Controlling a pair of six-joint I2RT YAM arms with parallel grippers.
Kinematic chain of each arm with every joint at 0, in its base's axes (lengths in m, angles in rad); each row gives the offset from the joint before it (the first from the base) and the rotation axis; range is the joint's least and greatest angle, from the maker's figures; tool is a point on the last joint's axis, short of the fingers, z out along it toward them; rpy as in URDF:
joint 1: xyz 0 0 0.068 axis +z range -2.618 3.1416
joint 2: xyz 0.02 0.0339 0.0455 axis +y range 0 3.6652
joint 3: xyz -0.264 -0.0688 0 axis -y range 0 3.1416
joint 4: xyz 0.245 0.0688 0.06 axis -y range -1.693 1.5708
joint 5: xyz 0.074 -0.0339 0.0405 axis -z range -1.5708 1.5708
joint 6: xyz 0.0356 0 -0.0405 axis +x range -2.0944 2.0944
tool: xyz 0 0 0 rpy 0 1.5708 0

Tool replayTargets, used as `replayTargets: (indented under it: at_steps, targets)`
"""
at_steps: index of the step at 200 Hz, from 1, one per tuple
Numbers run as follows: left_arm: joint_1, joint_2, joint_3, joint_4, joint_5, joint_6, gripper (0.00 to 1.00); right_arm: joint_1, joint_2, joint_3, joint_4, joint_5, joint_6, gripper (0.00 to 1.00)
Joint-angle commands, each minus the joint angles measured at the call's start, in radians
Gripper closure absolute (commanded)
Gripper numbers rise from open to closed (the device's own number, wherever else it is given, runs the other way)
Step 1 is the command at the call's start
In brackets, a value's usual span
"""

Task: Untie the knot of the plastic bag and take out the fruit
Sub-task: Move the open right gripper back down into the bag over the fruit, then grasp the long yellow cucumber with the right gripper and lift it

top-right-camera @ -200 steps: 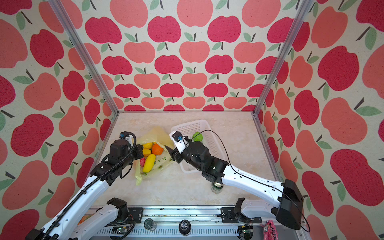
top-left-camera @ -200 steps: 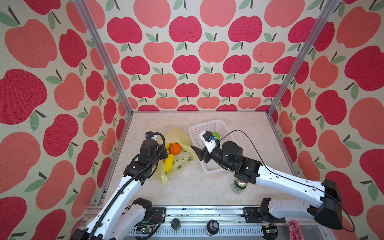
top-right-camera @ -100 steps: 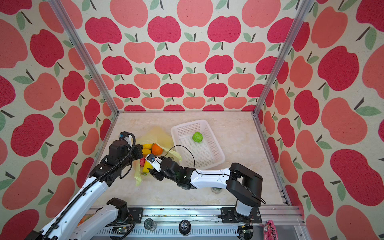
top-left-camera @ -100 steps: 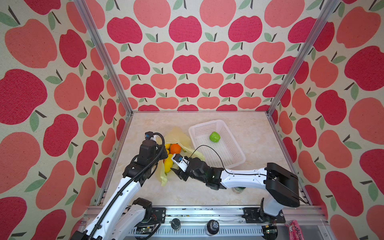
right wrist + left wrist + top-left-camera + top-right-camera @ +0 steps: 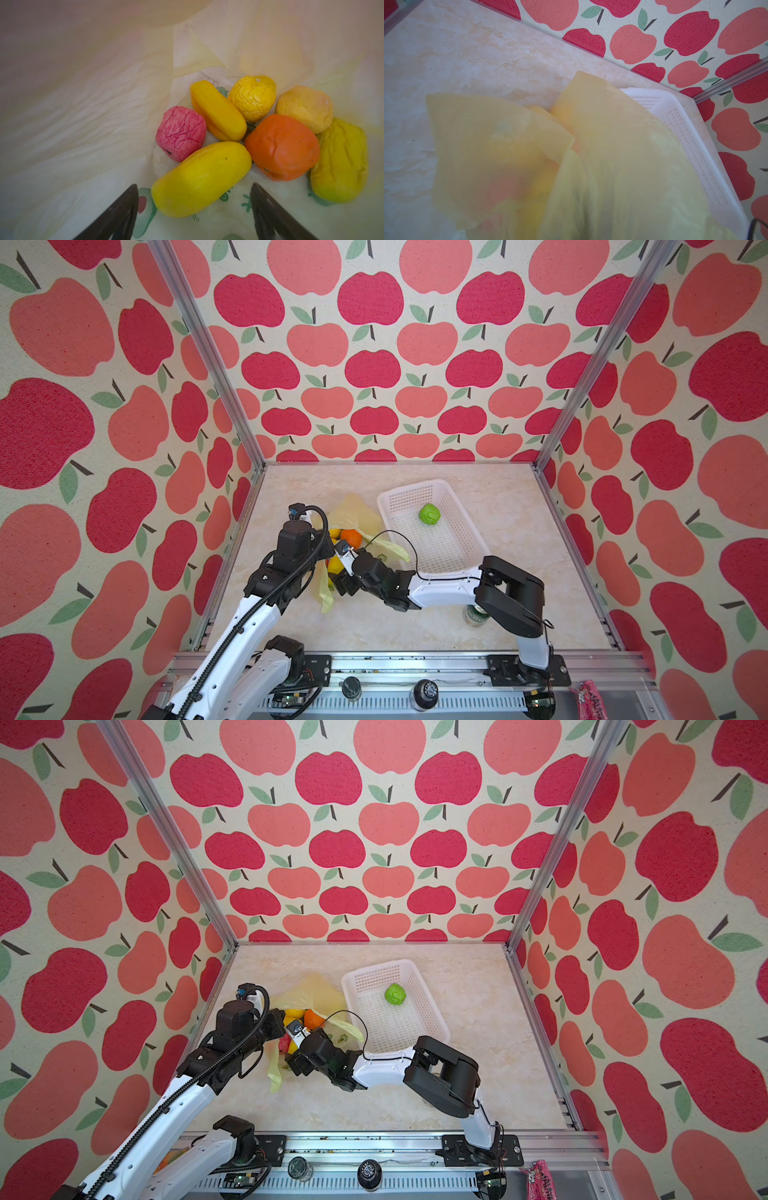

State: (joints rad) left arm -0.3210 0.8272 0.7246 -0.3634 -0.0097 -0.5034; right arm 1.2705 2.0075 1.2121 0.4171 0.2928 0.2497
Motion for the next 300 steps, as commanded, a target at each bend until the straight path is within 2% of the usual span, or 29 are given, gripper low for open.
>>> replayTargets:
  at_steps: [1, 19, 40, 93, 157, 194, 207, 230, 279, 300]
  targets:
    - [0.005, -0.020, 0.026, -0.022, 0.008, 0.005, 1.00, -0.039, 0.039, 0.038, -0.053, -0.057, 0.105, 0.08]
    - [0.005, -0.025, 0.026, -0.022, 0.007, 0.005, 1.00, -0.058, 0.064, 0.055, -0.075, -0.076, 0.147, 0.05]
    - [0.005, -0.025, 0.026, -0.023, 0.008, 0.005, 1.00, -0.058, 0.092, 0.088, -0.139, -0.044, 0.175, 0.01]
    - [0.007, -0.051, 0.038, -0.045, 0.000, 0.011, 1.00, -0.039, 0.175, 0.188, -0.234, -0.056, 0.181, 0.01]
    - [0.007, -0.060, 0.042, -0.052, 0.002, 0.011, 1.00, -0.039, 0.227, 0.258, -0.300, -0.037, 0.176, 0.08]
    - [0.007, -0.064, 0.042, -0.053, 0.002, 0.012, 1.00, -0.037, 0.230, 0.270, -0.323, -0.014, 0.169, 0.21]
    - [0.007, -0.066, 0.042, -0.055, 0.001, 0.012, 1.00, -0.031, 0.211, 0.251, -0.322, 0.040, 0.155, 0.21]
    - [0.007, -0.071, 0.042, -0.056, -0.001, 0.011, 1.00, -0.020, 0.175, 0.196, -0.275, 0.122, 0.126, 0.13]
    - [0.009, -0.072, 0.044, -0.058, -0.002, 0.012, 1.00, -0.025, 0.242, 0.290, -0.347, 0.068, 0.127, 0.10]
    - [0.009, -0.075, 0.042, -0.057, 0.002, 0.011, 1.00, -0.028, 0.242, 0.289, -0.343, 0.063, 0.125, 0.16]
